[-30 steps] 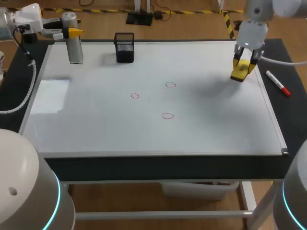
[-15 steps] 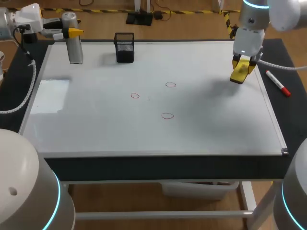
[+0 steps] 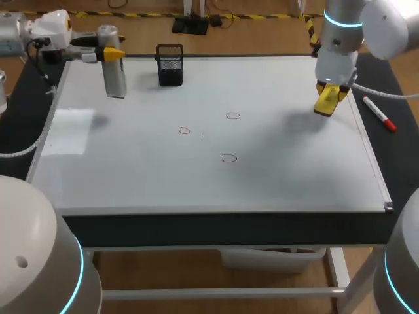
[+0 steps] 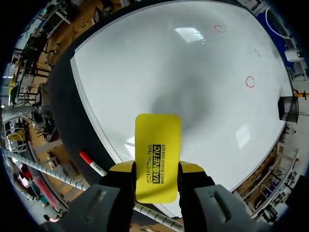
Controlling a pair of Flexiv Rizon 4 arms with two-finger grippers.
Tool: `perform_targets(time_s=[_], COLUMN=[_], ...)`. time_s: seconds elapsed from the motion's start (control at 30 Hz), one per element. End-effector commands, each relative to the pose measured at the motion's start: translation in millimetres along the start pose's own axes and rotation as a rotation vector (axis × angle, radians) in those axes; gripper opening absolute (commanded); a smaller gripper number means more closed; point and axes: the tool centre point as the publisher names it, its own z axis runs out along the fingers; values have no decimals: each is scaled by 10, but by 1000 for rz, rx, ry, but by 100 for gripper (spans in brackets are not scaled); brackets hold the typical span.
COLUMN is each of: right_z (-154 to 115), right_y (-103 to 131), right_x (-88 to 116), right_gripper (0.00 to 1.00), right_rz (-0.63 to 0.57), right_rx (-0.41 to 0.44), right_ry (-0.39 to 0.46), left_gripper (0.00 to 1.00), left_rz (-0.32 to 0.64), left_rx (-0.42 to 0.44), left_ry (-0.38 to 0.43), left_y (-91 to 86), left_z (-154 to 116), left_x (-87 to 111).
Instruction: Pick up the inspection probe, press it on each red-marked spot on the whiteboard one by one, put down the probe, pick up the eraser, and wipe off all the red marks.
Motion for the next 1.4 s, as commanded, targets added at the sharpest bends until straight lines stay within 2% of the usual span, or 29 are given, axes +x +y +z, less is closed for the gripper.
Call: perform_targets(time_s=[0.03,0.53,0.77,1.03,1.4], right_z=[-21,-21,-21,-21,-21], right_y=[21,21,21,21,21], right_x=[21,21,21,21,21], right_gripper=[0,0,0,0,0], right_rz=[-1,-1,-1,-1,-1], right_rx=[26,26,26,26,26], right_ry=[0,0,0,0,0], left_gripper=[0,0,0,0,0], left_rz=[-3,-10,-18,-7,13], left_rx=[4,6,14,40,75], left_ry=[32,223,309,345,330], left_y=[-14,2,80,207,402], left_z=[145,657,922,1129,1365], left_x=[110,599,839,1006,985])
